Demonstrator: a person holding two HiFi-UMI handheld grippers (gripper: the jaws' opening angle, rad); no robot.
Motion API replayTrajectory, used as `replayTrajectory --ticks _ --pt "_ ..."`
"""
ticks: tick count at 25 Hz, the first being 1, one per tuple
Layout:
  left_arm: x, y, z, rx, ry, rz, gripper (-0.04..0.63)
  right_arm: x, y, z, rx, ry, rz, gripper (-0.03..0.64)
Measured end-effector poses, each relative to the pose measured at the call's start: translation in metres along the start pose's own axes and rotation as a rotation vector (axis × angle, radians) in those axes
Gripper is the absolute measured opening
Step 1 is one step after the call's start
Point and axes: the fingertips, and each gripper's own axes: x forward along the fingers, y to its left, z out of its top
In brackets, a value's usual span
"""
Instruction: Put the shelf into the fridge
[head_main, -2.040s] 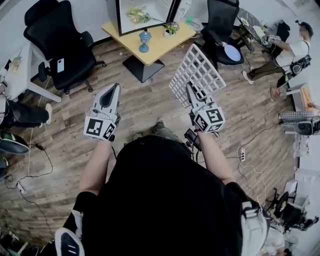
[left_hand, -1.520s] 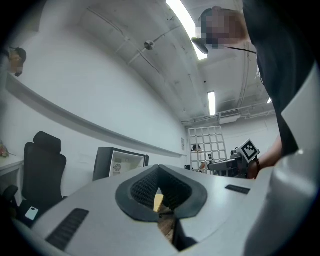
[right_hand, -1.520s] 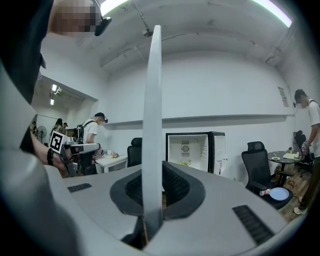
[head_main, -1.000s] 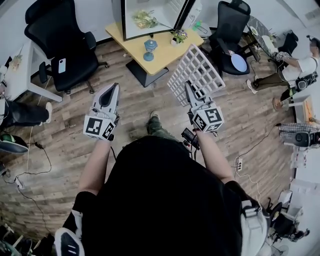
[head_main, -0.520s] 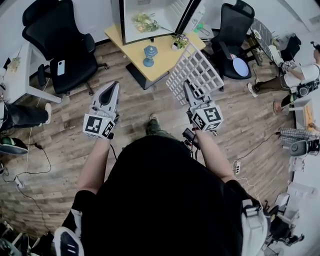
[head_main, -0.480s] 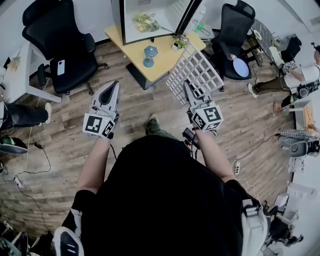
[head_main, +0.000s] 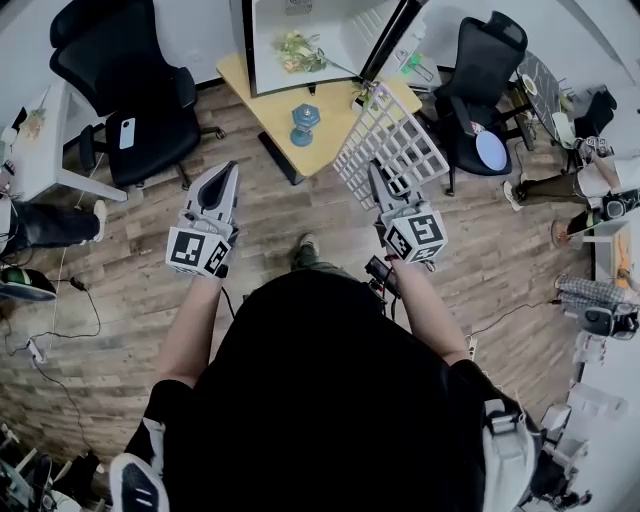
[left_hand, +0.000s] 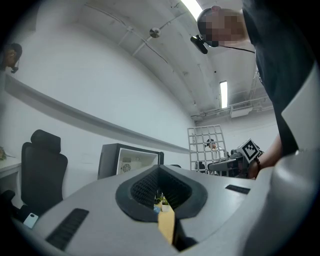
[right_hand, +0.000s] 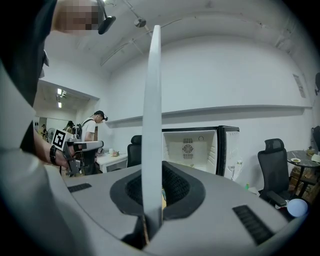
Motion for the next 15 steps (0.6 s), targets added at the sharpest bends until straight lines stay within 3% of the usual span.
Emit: replayTrajectory --ticks 15 --pt "0.072 0.011 -0.004 0.043 0.011 0.048 0.018 0.053 -0.067 0.001 0.015 -0.027 0.069 0.040"
